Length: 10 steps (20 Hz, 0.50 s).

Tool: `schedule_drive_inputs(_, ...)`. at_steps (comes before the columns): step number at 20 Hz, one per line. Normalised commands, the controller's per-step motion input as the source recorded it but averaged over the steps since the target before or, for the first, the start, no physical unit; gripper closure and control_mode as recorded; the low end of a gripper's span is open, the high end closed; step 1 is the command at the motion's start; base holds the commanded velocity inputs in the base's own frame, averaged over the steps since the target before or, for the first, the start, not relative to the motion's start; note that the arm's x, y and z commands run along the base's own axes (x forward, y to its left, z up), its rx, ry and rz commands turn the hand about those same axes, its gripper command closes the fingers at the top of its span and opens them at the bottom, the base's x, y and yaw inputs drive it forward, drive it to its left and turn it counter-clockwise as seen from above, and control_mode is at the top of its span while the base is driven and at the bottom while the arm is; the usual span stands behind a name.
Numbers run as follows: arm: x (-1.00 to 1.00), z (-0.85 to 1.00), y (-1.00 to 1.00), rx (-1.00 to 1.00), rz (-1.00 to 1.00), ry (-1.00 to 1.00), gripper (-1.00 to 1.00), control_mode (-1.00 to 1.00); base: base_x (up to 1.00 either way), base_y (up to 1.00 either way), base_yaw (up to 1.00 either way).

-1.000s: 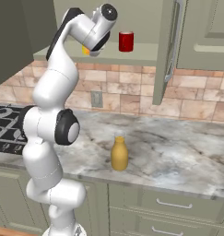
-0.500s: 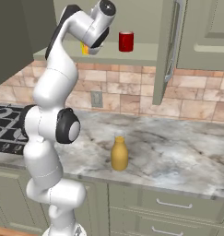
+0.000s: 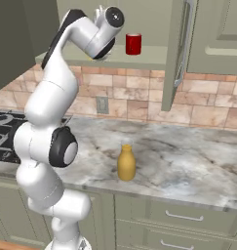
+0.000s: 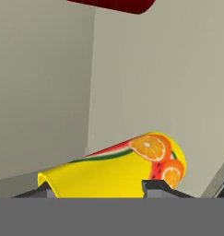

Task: There is a tray on the dining counter. Grab the cup, mug, and pitcher and place them on the tray. The pitcher may be placed next to the tray if it cannot fit the tray.

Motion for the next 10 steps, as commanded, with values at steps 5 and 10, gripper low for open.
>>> schedule_drive_inputs(5,-0.53,-0.11,-0.01,0.02,-0.08,-0.25,1.0,-1.0,0.0,0.0,0.0)
schedule_drive_inputs(10,-0.98,0.04,-0.02,0.01,-0.02,-0.01,1.0,-1.0,0.0,0.0,0.0)
